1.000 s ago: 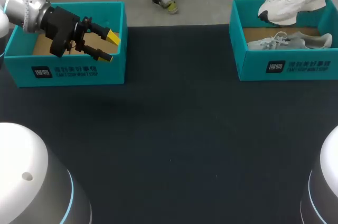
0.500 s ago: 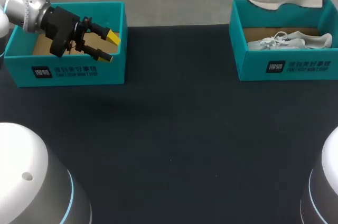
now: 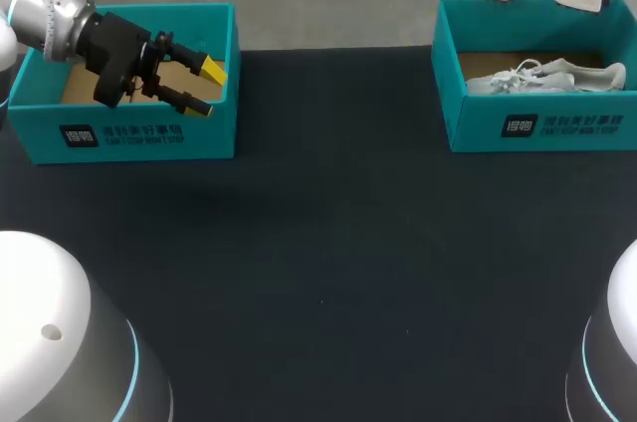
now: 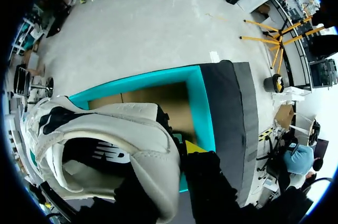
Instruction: Take the shoe out of the shoebox, open the shoe tongue, remove and reinsert the insole, then place the shoe into the shoebox
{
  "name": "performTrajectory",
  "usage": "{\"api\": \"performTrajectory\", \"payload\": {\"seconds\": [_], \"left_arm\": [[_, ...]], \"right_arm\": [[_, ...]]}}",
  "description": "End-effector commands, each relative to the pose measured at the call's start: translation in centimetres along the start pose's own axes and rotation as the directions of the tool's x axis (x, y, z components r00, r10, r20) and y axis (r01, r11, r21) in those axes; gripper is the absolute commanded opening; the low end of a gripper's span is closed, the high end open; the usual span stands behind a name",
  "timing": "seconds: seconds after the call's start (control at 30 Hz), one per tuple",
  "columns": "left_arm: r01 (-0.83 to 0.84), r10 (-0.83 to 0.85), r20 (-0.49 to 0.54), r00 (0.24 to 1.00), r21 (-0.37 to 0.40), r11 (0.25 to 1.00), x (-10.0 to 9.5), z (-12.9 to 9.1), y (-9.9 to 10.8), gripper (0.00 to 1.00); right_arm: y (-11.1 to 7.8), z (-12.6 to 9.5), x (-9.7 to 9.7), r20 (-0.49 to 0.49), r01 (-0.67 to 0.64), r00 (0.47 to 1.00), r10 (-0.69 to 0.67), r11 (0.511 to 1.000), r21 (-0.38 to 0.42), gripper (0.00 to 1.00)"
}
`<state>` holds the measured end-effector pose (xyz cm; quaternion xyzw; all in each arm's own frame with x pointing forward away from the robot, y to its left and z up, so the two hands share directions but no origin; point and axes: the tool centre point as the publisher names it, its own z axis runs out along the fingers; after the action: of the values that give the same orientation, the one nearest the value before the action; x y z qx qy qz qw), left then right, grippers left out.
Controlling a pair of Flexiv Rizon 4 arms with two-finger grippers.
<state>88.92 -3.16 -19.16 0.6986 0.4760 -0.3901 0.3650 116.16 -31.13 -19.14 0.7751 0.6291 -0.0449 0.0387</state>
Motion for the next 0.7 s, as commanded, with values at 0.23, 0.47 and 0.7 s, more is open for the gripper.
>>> {"api": "performTrajectory", "payload": {"seconds": [0.23,0.47,0.7], "left_arm": [[-0.001,0.001,-0.002,1.0,0.003,1.0,0.0,0.0,0.1,1.0],[-0.001,0.001,-0.002,1.0,0.003,1.0,0.0,0.0,0.1,1.0],[-0.001,0.001,-0.002,1.0,0.003,1.0,0.0,0.0,0.1,1.0]], "right_arm": [[-0.3,0.6,1.2,-0.007,0.078,0.997,-0.078,0.997,0.017,0.0],[-0.9,0.7,0.9,0.001,0.13,0.991,-0.13,0.991,0.012,0.0],[-1.3,1.6,0.4,0.003,0.137,0.991,-0.137,0.99,0.019,0.0]]}}
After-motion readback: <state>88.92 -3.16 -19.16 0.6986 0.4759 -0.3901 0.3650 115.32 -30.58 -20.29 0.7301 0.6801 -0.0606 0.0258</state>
